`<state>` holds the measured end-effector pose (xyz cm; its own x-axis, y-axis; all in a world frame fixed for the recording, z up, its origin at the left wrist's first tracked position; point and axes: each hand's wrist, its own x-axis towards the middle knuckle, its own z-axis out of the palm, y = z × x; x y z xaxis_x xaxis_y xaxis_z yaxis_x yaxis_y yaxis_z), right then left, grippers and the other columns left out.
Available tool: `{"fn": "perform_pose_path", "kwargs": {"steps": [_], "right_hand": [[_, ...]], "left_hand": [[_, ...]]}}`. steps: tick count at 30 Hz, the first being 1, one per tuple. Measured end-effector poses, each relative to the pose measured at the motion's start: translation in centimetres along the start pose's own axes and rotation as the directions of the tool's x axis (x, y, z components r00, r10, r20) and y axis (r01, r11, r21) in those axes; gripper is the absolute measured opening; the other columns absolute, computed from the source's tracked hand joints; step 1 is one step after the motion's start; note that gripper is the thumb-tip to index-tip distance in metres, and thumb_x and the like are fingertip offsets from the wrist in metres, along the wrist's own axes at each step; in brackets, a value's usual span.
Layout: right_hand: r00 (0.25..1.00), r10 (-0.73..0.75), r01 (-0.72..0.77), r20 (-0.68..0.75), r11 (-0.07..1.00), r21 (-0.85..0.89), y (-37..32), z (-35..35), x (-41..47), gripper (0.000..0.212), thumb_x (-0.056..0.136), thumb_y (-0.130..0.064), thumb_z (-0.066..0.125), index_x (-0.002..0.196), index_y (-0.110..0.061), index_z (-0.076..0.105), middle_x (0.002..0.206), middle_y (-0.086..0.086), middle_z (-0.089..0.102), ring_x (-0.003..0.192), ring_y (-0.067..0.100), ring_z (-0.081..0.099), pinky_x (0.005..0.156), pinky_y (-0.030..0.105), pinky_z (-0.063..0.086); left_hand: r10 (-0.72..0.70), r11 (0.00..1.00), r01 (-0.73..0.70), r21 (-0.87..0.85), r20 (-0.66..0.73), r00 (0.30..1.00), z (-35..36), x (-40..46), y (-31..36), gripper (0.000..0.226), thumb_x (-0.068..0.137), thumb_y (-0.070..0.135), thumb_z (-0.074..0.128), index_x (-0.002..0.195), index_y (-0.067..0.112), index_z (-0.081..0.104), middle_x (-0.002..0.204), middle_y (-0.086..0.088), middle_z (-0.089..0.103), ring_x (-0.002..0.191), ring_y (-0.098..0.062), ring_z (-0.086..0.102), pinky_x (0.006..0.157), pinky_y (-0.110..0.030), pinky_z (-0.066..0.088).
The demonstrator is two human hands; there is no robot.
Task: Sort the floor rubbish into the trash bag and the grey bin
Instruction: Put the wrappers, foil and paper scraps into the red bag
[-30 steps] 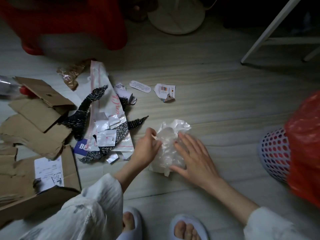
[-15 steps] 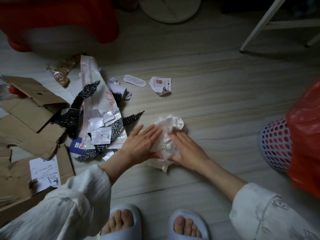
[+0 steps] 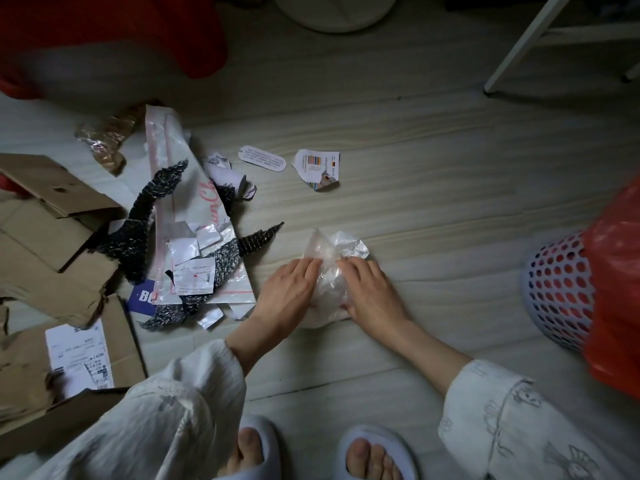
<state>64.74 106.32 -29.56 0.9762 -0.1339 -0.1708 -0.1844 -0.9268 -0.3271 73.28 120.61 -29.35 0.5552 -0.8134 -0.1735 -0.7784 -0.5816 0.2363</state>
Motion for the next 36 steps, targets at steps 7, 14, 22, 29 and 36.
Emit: {"fn": "perform_pose_path", "kwargs": {"steps": [7, 14, 22, 29, 36], "right_hand": [[0.919, 0.393, -0.379, 0.038, 0.851, 0.364, -1.7, -1.5, 2.3, 0.051, 0.082, -0.007, 0.058, 0.131, -0.011, 0.046, 0.119, 0.015, 0.061, 0.109, 0.035, 0.055, 0.082, 0.035, 0.042], [0.885, 0.454, -0.465, 0.106, 0.839, 0.282, -4.0, -3.8, 1.7, 0.034, 0.088, -0.034, 0.055, 0.112, -0.012, 0.065, 0.119, 0.006, 0.052, 0.117, 0.026, 0.04, 0.097, 0.034, 0.035], [0.682, 0.624, -0.445, 0.382, -0.06, 0.893, -4.2, -6.9, 1.4, 0.024, 0.095, -0.01, 0.039, 0.097, -0.012, 0.063, 0.072, -0.002, 0.067, 0.074, 0.017, 0.061, 0.058, 0.021, 0.049], [0.86, 0.264, -0.291, 0.438, -0.452, 0.843, -1.9, -11.8, -1.2, 0.03, 0.091, -0.019, 0.037, 0.102, -0.005, 0.062, 0.094, 0.012, 0.066, 0.09, 0.023, 0.062, 0.084, 0.033, 0.046], [0.874, 0.463, -0.216, 0.149, 0.094, 0.972, -1.1, -17.8, -4.6, 0.016, 0.09, -0.006, 0.055, 0.103, -0.008, 0.064, 0.104, 0.012, 0.067, 0.095, 0.02, 0.063, 0.092, 0.033, 0.048]], "left_hand": [[-0.358, 0.881, 0.312, -0.355, -0.072, 0.931, -1.5, 1.8, 0.1, 0.024, 0.081, 0.006, 0.053, 0.105, 0.007, 0.054, 0.096, -0.017, 0.064, 0.086, -0.039, 0.059, 0.065, -0.041, 0.042], [-0.652, 0.62, 0.418, -0.665, -0.14, 0.745, -2.8, 1.9, 1.3, 0.033, 0.073, 0.014, 0.069, 0.093, 0.016, 0.043, 0.093, -0.007, 0.058, 0.084, -0.027, 0.053, 0.064, -0.028, 0.03], [-0.279, 0.669, 0.132, -0.732, -0.082, 0.957, -5.3, 0.4, 4.4, 0.047, 0.084, 0.022, 0.054, 0.126, 0.004, 0.042, 0.118, -0.013, 0.05, 0.104, -0.022, 0.051, 0.08, -0.011, 0.031], [0.041, 0.76, 0.043, -0.648, 0.115, 0.993, -7.8, -0.5, 6.4, 0.076, 0.084, 0.012, 0.043, 0.148, 0.018, 0.003, 0.155, -0.003, 0.018, 0.141, -0.015, 0.019, 0.108, -0.009, 0.007], [0.21, 0.77, -0.159, -0.618, 0.011, 0.978, -14.0, -0.1, 8.6, 0.073, 0.084, -0.002, 0.042, 0.146, 0.026, 0.018, 0.15, 0.015, 0.017, 0.137, 0.004, 0.017, 0.107, -0.004, 0.016]]}}
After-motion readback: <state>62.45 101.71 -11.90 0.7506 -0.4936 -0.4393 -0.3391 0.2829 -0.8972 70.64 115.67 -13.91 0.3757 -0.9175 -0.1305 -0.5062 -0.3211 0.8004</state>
